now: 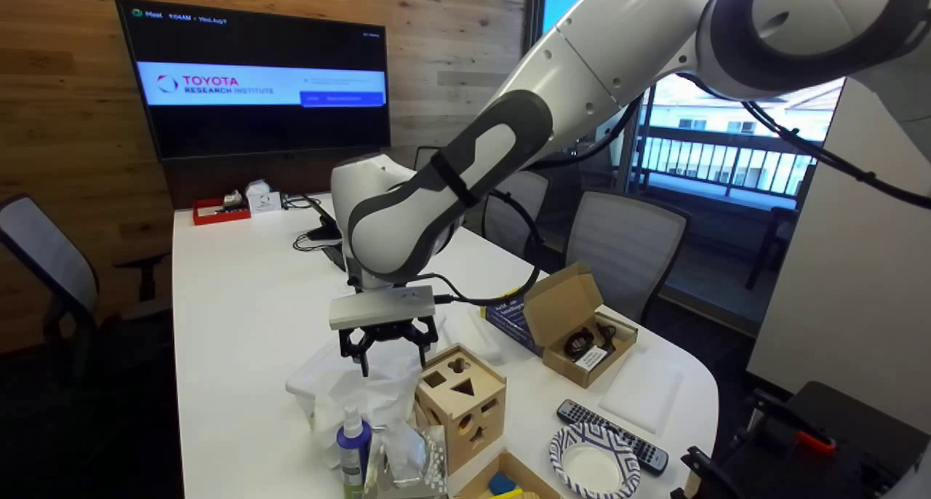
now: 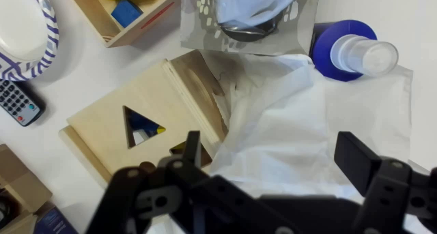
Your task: Wipe the bowl with the tissue
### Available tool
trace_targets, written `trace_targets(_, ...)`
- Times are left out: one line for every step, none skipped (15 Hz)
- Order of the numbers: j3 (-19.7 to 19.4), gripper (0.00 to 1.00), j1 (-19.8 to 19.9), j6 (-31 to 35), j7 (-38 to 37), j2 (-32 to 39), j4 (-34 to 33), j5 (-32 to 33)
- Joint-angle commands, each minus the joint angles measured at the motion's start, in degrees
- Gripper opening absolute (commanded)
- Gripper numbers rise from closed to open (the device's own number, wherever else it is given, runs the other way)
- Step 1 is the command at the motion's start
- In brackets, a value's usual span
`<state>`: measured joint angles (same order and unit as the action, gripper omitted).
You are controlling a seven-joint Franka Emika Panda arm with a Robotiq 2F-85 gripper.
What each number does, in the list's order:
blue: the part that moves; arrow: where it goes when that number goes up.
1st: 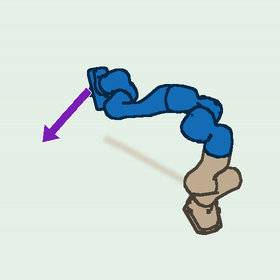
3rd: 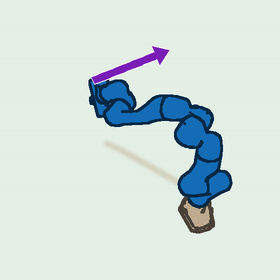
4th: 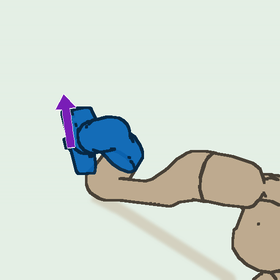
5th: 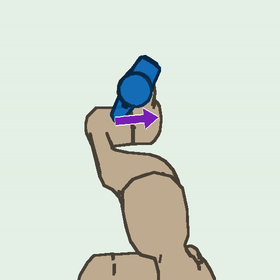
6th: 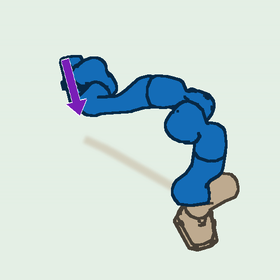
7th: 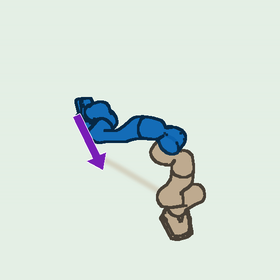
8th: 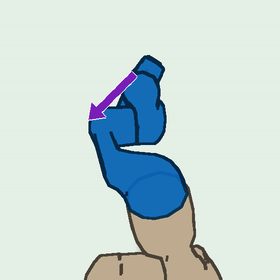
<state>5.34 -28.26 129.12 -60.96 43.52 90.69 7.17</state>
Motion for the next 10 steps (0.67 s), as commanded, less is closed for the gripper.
trace_targets(-0.9, 1.0, 0.3, 1.9, -1.4, -8.4, 8.3, -0.3)
trace_targets(-1.2, 1.0, 0.2, 2.5, -2.0, -10.0, 9.7, 0.1)
trace_targets(-1.7, 1.0, 0.0, 3.0, -3.0, -12.0, 11.5, 0.5)
trace_targets(-1.9, 1.0, 0.0, 3.7, -3.8, -13.8, 13.2, 0.7)
trace_targets(-2.1, 1.0, 0.1, 4.4, -5.1, -16.1, 15.6, 1.1)
trace_targets(-2.2, 1.0, 0.1, 4.8, -6.5, -18.1, 17.5, 1.3)
trace_targets(-2.2, 1.0, 0.2, 5.5, -8.0, -20.2, 19.9, 1.6)
trace_targets(-2.2, 1.0, 0.4, 6.0, -9.3, -22.4, 22.2, 1.9)
trace_targets(-2.0, 1.0, 0.7, 6.2, -10.8, -24.4, 24.3, 2.1)
trace_targets(-1.6, 1.0, 1.1, 6.6, -12.1, -26.5, 26.8, 2.2)
